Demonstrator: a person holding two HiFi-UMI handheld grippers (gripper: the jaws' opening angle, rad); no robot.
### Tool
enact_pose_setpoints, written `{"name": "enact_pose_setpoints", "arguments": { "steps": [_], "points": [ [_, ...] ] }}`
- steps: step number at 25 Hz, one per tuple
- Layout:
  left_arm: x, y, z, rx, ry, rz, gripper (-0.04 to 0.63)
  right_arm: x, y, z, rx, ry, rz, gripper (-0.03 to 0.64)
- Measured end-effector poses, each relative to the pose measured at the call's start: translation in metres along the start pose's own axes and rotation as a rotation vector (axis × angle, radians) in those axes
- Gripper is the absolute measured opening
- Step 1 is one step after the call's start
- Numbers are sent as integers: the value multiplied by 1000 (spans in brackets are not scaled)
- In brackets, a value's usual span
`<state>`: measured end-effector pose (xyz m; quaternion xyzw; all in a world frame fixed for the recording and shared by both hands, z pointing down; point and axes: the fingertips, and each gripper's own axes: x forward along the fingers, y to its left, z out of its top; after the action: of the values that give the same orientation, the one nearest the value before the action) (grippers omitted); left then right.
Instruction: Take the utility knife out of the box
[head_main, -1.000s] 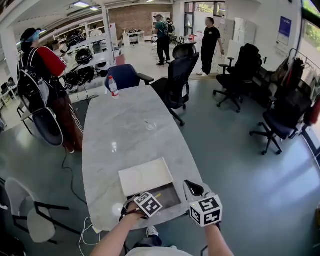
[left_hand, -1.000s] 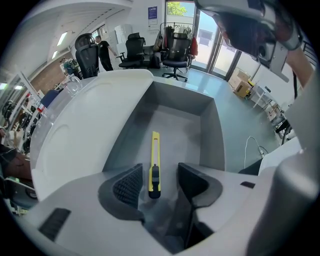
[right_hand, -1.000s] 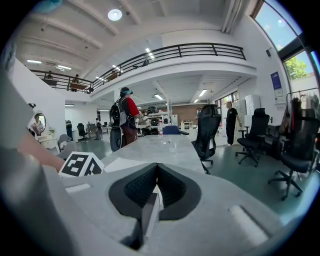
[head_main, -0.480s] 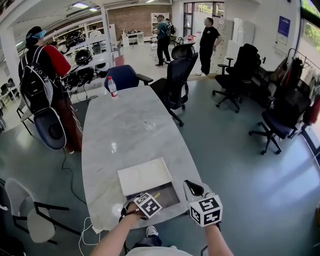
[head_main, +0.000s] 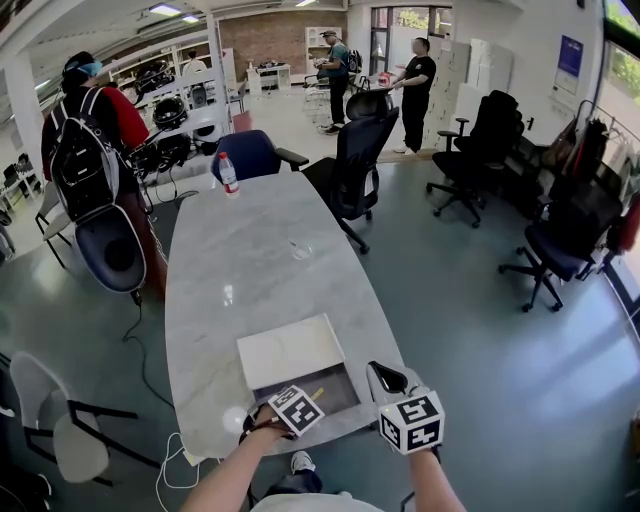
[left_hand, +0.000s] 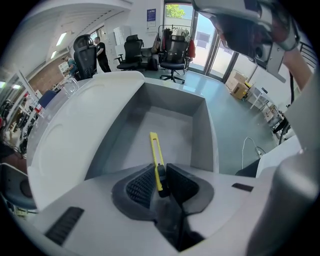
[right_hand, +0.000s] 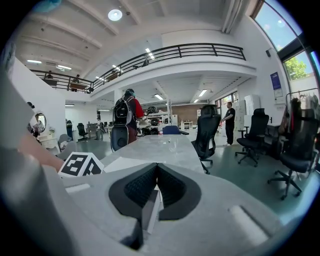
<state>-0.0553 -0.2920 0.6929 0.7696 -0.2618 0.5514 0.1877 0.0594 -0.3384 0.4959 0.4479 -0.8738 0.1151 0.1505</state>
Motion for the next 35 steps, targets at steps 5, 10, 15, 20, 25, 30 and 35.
{"name": "enact_pose_setpoints", "arguments": {
  "steps": [5, 10, 15, 20, 25, 30, 35],
  "points": [
    [0, 0, 0, -4, -14, -6, 64, -2, 1, 0, -4, 1, 0, 5],
    [-2, 1, -1, -7, -28, -2, 61, -2, 3, -1, -4, 2, 0, 5],
    [-4, 1, -1, 7, -41, 17, 61, -4, 4, -2, -6, 1, 1, 5],
    [-9, 2, -1, 14, -62, 52, 61, -7, 5, 0, -10, -1, 7, 5],
    [-22, 5, 3, 24, -102, 94, 61, -9, 11, 0, -15, -3, 17, 5],
    [-35, 4, 8, 21, -148, 132, 61, -15, 14, -1, -24, -7, 28, 5],
    [-55, 5, 12, 0, -202, 186, 61, -21, 19, 2, -34, -12, 45, 5]
  ]
}}
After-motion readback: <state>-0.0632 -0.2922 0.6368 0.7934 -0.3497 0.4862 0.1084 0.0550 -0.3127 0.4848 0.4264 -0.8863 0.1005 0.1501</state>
